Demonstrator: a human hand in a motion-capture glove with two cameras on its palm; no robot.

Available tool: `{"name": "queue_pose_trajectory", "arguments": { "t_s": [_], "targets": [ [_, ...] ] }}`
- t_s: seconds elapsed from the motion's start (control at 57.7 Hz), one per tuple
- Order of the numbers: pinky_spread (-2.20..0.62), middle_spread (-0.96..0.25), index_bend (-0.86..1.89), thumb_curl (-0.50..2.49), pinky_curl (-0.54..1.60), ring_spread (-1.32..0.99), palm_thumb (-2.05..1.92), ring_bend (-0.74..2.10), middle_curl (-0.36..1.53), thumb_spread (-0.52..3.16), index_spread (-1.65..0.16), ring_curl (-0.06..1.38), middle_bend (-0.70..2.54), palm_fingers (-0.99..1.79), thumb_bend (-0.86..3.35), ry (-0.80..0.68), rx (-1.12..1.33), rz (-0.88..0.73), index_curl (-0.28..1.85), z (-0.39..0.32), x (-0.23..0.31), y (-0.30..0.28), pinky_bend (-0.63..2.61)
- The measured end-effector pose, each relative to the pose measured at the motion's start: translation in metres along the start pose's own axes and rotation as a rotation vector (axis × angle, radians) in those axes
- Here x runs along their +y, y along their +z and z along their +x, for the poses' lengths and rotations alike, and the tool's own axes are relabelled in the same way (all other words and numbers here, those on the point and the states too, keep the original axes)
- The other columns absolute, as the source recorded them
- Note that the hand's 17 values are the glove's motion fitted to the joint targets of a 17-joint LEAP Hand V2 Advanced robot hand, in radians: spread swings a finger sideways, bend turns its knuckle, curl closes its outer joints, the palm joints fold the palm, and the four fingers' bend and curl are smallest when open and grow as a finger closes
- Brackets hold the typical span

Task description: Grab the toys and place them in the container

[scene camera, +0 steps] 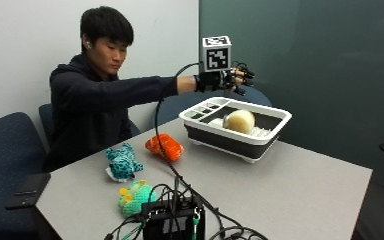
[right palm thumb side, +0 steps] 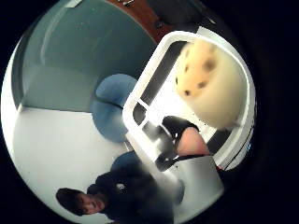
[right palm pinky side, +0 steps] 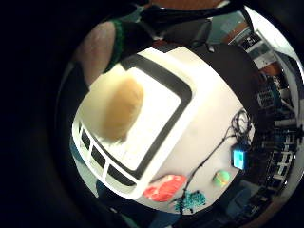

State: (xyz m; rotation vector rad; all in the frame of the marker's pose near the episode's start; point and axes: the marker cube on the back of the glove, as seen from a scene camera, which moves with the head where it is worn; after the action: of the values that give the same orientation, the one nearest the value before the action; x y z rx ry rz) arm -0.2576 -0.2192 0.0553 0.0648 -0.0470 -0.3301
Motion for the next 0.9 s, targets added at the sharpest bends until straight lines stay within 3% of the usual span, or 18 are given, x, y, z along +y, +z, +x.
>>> {"name": "queue_pose_trajectory", "arguments": {
  "t_s": [0.121,0.294,0.416,0.485,0.641,0.901],
  "targets": [
    [-0.07,-0.04,0.15,0.64,0.41,-0.11,0.28,0.38,0.44,0.96,-0.3,0.45,0.23,-0.31,0.0,0.123,-0.055,0.046,0.39,0.049,0.04,-0.054,1.23],
    [-0.03,-0.03,0.11,0.54,0.34,-0.06,0.28,0.34,0.41,1.12,-0.29,0.42,0.17,-0.17,-0.01,0.11,0.045,-0.072,0.33,0.099,0.136,-0.076,1.1],
    [-0.02,-0.04,0.13,0.49,0.31,-0.06,0.27,0.36,0.41,1.17,-0.28,0.42,0.2,-0.08,-0.02,0.372,0.177,-0.204,0.32,0.174,0.203,-0.065,1.03],
    [-0.03,-0.04,0.12,0.46,0.3,-0.06,0.27,0.38,0.42,1.2,-0.27,0.42,0.2,-0.08,-0.01,0.451,0.194,-0.272,0.31,0.211,0.229,-0.054,1.02],
    [-0.03,-0.05,0.03,0.43,0.31,-0.05,0.31,0.38,0.41,1.25,-0.25,0.42,0.17,-0.21,0.0,0.567,0.099,-0.451,0.25,0.269,0.281,0.005,1.09],
    [-0.04,-0.06,0.04,0.4,0.31,-0.04,0.42,0.34,0.35,1.32,-0.24,0.41,0.15,-0.24,0.02,0.597,0.139,-0.463,0.16,0.329,0.298,0.055,1.14]
  ]
}}
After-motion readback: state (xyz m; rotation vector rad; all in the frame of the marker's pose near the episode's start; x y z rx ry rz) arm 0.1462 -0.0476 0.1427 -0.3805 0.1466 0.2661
